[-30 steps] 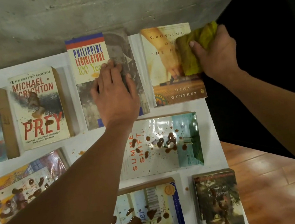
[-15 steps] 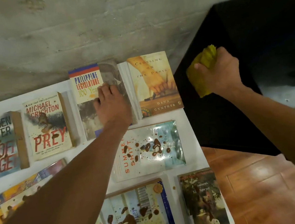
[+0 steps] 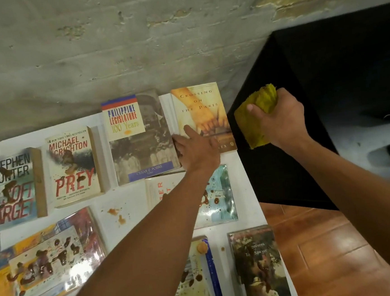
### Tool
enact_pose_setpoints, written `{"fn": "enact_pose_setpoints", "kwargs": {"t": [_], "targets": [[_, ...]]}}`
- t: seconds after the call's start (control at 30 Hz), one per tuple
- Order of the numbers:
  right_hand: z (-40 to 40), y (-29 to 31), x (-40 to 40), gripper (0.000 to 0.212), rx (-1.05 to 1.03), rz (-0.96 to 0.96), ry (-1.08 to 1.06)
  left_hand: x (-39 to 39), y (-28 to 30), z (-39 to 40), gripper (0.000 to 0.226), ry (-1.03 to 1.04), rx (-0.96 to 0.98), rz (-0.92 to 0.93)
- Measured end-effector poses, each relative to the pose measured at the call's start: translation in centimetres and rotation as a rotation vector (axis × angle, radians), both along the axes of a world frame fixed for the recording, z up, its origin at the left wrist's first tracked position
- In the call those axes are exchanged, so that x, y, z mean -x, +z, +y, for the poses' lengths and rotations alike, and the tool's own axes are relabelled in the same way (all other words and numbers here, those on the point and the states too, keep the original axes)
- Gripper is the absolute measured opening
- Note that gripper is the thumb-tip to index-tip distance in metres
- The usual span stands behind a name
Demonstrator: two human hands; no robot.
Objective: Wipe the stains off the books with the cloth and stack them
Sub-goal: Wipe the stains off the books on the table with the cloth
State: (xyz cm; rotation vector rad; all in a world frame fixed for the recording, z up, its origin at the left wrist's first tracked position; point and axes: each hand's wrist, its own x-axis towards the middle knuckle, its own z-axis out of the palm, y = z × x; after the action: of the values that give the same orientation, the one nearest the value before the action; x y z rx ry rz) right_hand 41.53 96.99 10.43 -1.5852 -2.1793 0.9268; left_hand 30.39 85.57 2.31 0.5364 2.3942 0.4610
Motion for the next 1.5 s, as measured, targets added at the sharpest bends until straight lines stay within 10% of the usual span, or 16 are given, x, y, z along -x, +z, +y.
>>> {"fn": "enact_pose_setpoints", "kwargs": {"t": [0.7,0.87,1.07,1.5], "targets": [[-0.4,0.4,-2.7,0.029,0.046,0.083,-0.037,-1.0,1.4,2.0,0.152,0.047,0.291,0.065],[-0.5,0.6,-3.2,0.027,0.043,0.069,-0.046,-1.5,1.2,1.5,0.135,0.167,0.105,0.027],[-0.3,1.1,-3.1,0.028,0.044,0.072,-0.055,-0.8,1.0,0.5,0.061,0.235,-0.112,0.004],[-1.9,3.1,0.1,0.028,0.054,0.129,-0.006,3.7,2.8,-5.0,0.051,0.507,-0.516,-0.207]]}}
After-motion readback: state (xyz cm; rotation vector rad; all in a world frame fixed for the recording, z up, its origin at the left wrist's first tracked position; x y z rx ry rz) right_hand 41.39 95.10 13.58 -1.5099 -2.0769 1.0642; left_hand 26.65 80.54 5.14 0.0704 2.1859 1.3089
